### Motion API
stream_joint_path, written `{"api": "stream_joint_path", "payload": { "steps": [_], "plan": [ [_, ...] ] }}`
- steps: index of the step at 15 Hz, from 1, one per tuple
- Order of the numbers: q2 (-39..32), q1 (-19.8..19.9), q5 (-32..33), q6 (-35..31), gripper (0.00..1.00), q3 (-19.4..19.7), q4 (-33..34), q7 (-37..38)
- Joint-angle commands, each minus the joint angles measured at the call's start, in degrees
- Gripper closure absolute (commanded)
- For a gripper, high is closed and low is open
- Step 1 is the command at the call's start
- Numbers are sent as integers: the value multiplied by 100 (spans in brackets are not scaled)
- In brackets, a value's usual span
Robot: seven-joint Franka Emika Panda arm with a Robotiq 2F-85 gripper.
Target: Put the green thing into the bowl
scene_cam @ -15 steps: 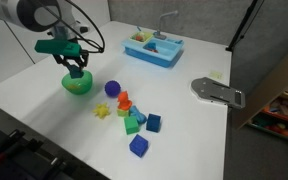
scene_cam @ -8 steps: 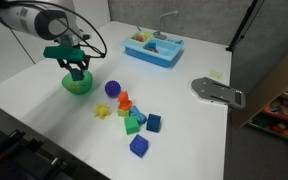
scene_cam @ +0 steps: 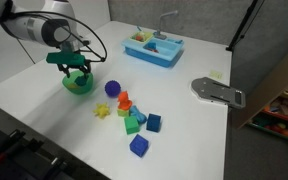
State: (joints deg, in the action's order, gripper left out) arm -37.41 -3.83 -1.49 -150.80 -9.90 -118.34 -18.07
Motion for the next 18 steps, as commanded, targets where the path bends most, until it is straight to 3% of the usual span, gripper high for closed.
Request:
{"api": "stream_joint_path", "payload": {
  "steps": [1, 8, 13, 18],
  "plan": [
    [212, -31, 144, 56, 0, -15, -57, 182],
    [1251, 44, 114, 41, 0, 35, -774, 227],
    [2367, 27, 162, 169, 0, 293, -1457, 564],
    [3492, 58, 211, 1137, 0, 627, -1695, 1250]
  ]
}}
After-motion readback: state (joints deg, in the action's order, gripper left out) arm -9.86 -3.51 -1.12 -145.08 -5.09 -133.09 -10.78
